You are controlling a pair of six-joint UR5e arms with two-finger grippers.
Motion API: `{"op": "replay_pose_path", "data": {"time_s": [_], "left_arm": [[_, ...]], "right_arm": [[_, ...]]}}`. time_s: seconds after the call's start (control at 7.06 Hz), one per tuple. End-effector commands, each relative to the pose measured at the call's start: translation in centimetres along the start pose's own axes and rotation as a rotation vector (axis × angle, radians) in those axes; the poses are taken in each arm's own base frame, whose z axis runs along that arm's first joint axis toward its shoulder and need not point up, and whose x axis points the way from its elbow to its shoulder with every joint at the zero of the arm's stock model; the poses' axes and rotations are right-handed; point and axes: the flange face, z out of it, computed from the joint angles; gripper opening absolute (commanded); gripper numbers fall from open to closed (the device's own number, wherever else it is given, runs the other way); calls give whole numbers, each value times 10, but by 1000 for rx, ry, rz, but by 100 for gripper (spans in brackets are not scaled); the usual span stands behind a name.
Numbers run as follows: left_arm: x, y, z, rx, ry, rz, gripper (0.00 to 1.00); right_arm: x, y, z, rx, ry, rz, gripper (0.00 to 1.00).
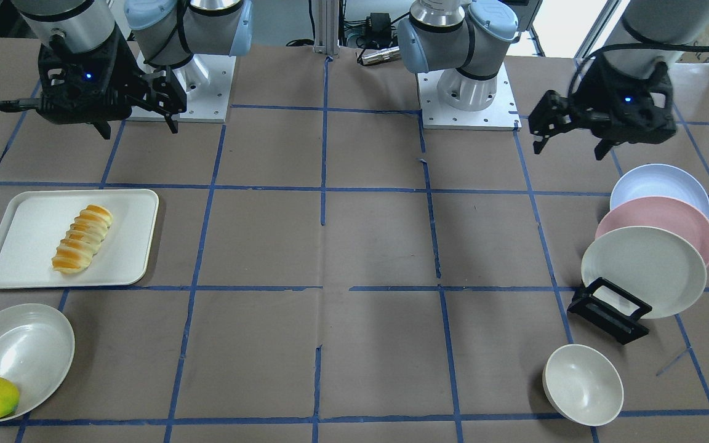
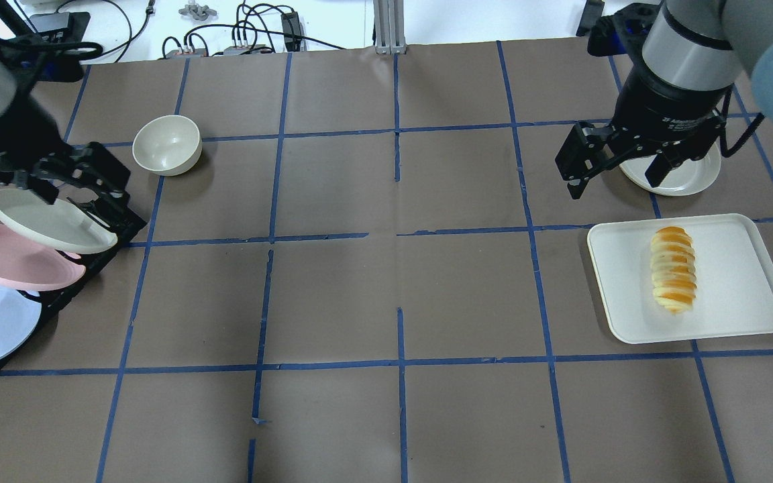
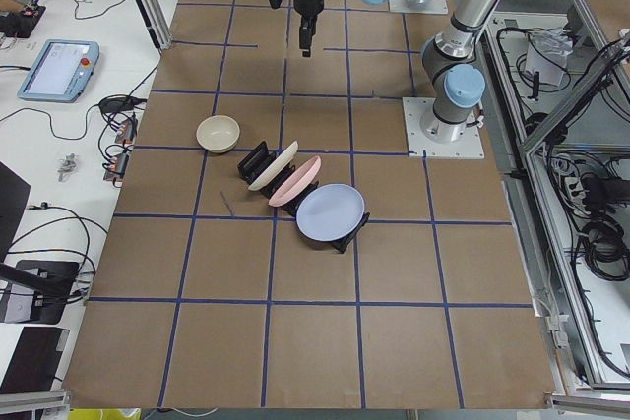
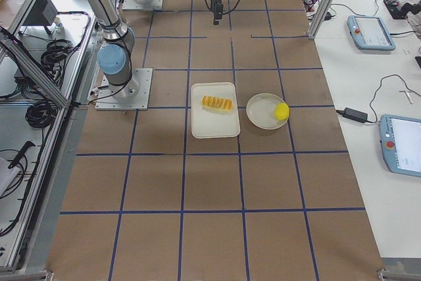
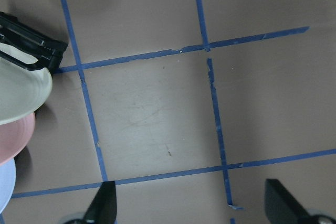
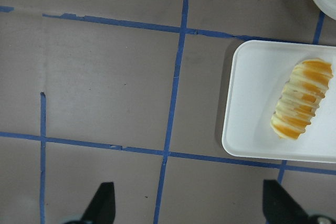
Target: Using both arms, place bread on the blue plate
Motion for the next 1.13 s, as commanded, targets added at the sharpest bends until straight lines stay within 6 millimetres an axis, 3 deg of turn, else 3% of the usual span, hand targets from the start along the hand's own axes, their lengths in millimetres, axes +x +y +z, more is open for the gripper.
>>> {"op": "replay_pose_path", "data": {"time_s": [0.0, 0.28, 0.57, 0.71, 0.85, 0.99], "left_arm": [[-135, 33, 6, 41, 91, -237, 100], [-206, 65, 18, 59, 142, -256, 100], [-313, 124, 51, 50, 183, -271, 100], [-350, 140, 73, 46, 216, -268, 100], [-374, 137, 96, 35, 246, -238, 100], [-397, 127, 111, 27, 268, -239, 100]], "right_arm": [[88, -13, 44, -42, -26, 114, 100], [101, -23, 74, 8, -14, 141, 100], [104, -30, 109, 21, -11, 137, 100], [105, -36, 151, -62, -47, 138, 100], [112, -37, 160, -77, -37, 146, 100], [135, -35, 165, -85, -48, 188, 100]]}}
